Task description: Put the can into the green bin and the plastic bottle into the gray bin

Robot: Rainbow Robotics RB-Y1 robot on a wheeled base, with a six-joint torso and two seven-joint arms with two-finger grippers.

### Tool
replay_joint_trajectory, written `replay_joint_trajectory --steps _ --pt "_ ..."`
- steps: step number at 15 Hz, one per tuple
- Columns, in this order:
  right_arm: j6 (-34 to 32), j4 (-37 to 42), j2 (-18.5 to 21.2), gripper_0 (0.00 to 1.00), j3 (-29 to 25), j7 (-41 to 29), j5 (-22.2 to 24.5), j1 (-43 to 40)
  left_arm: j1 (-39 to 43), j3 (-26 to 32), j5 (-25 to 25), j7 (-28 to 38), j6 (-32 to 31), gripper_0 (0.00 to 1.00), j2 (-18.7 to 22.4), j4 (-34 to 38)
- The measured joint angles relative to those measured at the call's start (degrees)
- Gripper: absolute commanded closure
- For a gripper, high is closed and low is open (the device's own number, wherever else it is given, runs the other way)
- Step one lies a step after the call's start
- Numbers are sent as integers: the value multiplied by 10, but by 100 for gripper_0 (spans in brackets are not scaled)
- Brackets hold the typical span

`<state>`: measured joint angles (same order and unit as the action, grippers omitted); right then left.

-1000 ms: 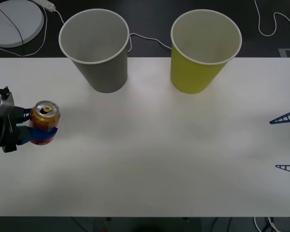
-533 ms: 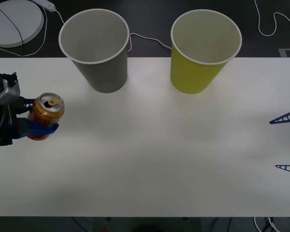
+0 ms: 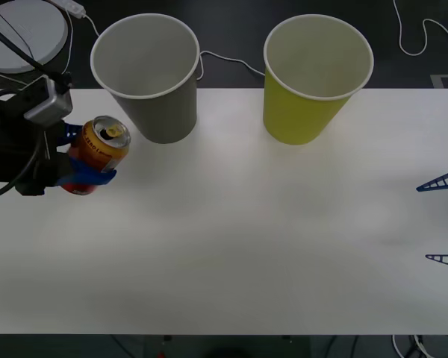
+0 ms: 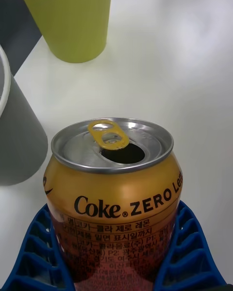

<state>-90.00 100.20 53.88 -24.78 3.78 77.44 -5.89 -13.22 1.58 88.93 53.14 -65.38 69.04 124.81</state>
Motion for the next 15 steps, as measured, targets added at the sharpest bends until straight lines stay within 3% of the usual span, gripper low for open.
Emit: replay_joint_trajectory --steps 4,9,12,15 --pt "0 0 0 0 0 0 0 0 -118 -76 0 84 0 99 17 -13" --pt "0 0 0 0 0 0 0 0 -323 -229 2 162 0 99 18 -78" --pt "0 0 0 0 0 0 0 0 -434 -312 2 182 0 98 -3 -131" --pt "0 0 0 0 0 0 0 0 -510 -357 6 206 -2 98 -49 -192"
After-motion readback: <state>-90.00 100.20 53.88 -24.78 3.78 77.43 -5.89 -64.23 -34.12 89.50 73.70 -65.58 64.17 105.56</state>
